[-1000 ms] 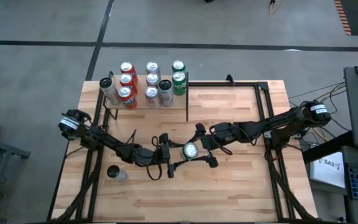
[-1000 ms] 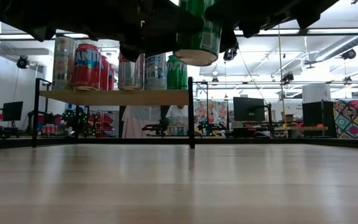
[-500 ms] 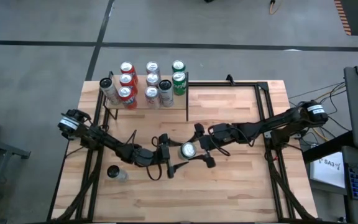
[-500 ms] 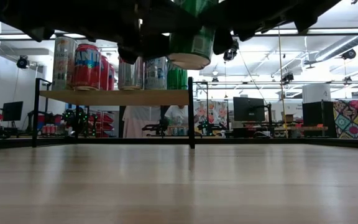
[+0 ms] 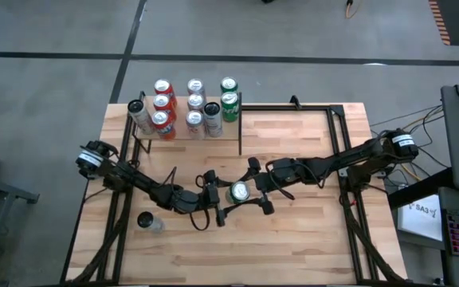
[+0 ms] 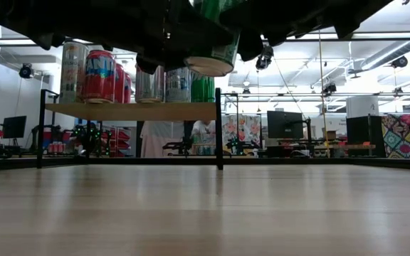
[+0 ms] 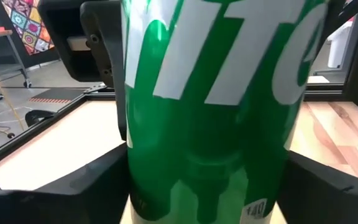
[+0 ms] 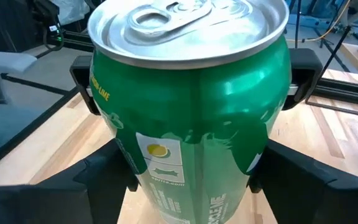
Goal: Place canned beverage on shelf
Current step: Put the green soda can aligned with the other green soda cans on the shelf
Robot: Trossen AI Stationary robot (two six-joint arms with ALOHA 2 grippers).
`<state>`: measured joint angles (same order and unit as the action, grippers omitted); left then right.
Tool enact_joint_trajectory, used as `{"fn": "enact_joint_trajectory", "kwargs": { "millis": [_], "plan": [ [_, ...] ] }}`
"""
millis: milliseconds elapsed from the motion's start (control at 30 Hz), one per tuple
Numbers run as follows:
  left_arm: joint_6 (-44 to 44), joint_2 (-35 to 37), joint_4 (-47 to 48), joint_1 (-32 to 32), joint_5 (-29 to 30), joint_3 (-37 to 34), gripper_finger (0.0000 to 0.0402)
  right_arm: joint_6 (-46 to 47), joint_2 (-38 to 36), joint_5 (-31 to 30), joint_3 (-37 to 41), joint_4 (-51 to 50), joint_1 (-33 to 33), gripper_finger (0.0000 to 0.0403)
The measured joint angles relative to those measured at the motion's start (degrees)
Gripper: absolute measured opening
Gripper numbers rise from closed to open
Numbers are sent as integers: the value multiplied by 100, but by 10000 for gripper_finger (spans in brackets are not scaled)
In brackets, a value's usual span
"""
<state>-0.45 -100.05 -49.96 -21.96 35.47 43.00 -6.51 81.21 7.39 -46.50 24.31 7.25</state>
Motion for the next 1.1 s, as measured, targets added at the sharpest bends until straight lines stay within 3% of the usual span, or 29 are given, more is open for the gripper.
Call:
{"fn": "enact_joint_trajectory", "kwargs": {
  "millis": [67,267,400,633,1033,1100],
  "plan": [
    [-2,0,-2,-2,4,0,286,49,0,10,0,-6,0,304],
    [86,-7,47,-69,308,-7,285,253,-37,-2,-13,7,-2,347],
    [576,-7,-202,-325,1341,-8,285,383,-175,-104,-13,-26,-7,350],
    [1647,9,-991,-649,3180,-7,285,660,-800,-1359,-13,-300,101,336],
    [1818,41,-1111,-523,3321,43,285,106,-845,-3329,-4,-66,806,331],
    [1822,42,-1143,-491,3411,83,285,25,-712,-3423,-4,243,817,331]
  ]
}}
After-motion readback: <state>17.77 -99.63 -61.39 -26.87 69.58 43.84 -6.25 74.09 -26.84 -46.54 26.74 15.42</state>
